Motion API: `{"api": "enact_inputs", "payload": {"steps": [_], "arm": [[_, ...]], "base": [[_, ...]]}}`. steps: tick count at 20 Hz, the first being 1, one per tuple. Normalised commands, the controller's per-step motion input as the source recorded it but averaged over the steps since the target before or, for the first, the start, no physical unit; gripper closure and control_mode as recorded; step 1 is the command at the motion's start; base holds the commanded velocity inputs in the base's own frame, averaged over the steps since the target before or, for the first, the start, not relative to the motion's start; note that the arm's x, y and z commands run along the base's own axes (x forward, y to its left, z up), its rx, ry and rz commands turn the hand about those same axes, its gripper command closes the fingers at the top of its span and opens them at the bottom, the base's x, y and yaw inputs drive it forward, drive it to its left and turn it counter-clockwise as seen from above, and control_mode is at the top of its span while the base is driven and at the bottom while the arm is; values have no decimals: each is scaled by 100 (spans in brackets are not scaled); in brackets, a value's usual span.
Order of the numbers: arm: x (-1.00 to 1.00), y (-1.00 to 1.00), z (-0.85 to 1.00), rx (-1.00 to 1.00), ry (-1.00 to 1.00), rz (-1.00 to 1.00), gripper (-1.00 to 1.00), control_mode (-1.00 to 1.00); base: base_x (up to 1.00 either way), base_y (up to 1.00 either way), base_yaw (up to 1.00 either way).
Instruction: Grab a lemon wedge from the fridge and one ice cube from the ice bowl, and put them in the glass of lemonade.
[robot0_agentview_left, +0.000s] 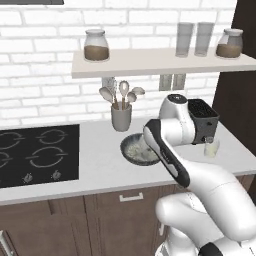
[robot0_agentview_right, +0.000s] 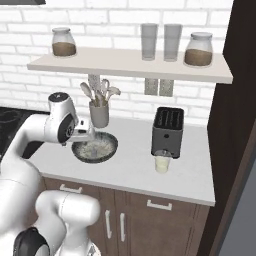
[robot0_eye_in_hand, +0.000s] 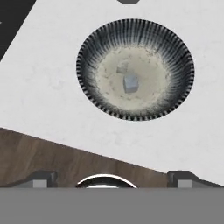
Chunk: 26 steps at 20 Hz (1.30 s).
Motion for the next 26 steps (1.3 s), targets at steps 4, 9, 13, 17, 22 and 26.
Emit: {"api": "enact_inputs", "payload": {"steps": [4, 9, 13, 17, 22, 26], "arm": [[88, -15, -5, 10, 1, 18, -100, -100], [74, 7, -30, 0, 7, 11, -100, -100], [57, 35, -59, -12, 22, 7, -100, -100], [24, 11, -62, -9, 23, 2, -100, -100], [1, -1, -34, 0, 4, 0, -100, -100], [0, 0, -32, 0, 0, 0, -100, -100]], "base": [[0, 0, 0], [0, 0, 0], [0, 0, 0], [0, 0, 0], [0, 0, 0], [0, 0, 0]]}}
